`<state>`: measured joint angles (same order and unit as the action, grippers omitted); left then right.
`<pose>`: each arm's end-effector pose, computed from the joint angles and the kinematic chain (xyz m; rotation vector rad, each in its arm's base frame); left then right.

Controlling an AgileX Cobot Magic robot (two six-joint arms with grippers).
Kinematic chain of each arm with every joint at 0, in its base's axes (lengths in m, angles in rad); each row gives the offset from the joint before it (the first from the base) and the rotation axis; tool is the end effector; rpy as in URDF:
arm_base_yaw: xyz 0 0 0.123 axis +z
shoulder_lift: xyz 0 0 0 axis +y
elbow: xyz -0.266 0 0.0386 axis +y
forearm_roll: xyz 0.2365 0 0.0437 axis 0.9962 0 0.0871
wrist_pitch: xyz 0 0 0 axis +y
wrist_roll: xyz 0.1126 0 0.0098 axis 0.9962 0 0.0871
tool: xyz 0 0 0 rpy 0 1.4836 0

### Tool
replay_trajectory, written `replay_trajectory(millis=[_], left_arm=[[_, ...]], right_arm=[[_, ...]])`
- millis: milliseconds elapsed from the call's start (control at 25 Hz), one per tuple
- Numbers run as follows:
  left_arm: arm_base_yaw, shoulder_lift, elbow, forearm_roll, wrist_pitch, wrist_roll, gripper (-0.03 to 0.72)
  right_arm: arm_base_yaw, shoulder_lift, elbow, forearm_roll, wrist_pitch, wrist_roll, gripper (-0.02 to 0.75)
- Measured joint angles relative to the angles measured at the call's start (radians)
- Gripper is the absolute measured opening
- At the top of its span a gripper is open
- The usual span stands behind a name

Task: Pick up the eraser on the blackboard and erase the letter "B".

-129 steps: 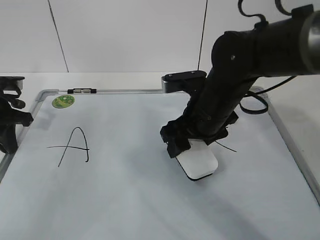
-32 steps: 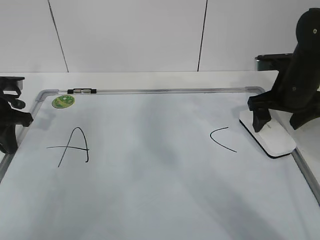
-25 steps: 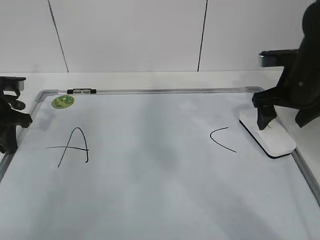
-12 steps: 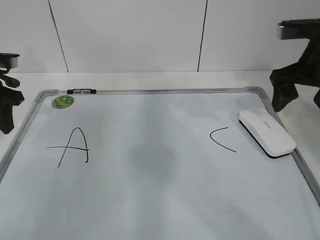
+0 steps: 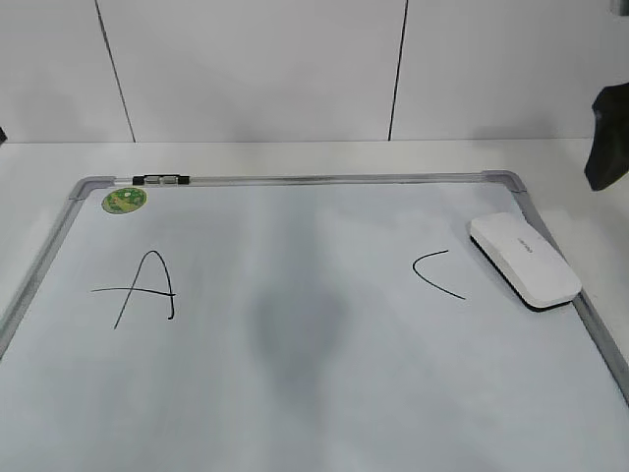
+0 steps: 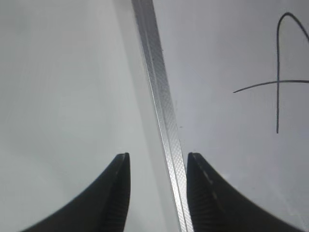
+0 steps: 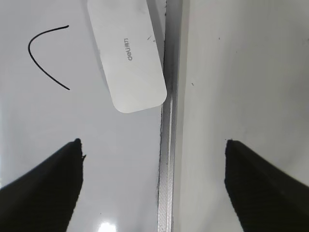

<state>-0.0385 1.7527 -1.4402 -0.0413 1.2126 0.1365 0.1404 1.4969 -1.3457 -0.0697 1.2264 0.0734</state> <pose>0.3391 -0.0174 0.2346 0.2449 2.9965 -0.0497 0.2887 0.0333 0.2903 -0.1160 2.8527 -0.0549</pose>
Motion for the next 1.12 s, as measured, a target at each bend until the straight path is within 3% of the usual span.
replay_trajectory(millis=[520,960,1120], left_arm=[[0.0,-0.455,0.0,-0.004,0.027,-0.035,0.295],[0.0,-0.897,0.007,-0.048,0.051,-0.045,0.295],[0.0,-1.075,0.087,-0.044,0.053,-0.045,0.286]], right_arm=[[0.0,-0.37,0.0,0.095,0.024,-0.043,0.734],[0.0,-0.802,0.027,0.041,0.04,-0.066,0.734],[0.0,-0.964,0.099,0.037,0.045,-0.067,0.734]])
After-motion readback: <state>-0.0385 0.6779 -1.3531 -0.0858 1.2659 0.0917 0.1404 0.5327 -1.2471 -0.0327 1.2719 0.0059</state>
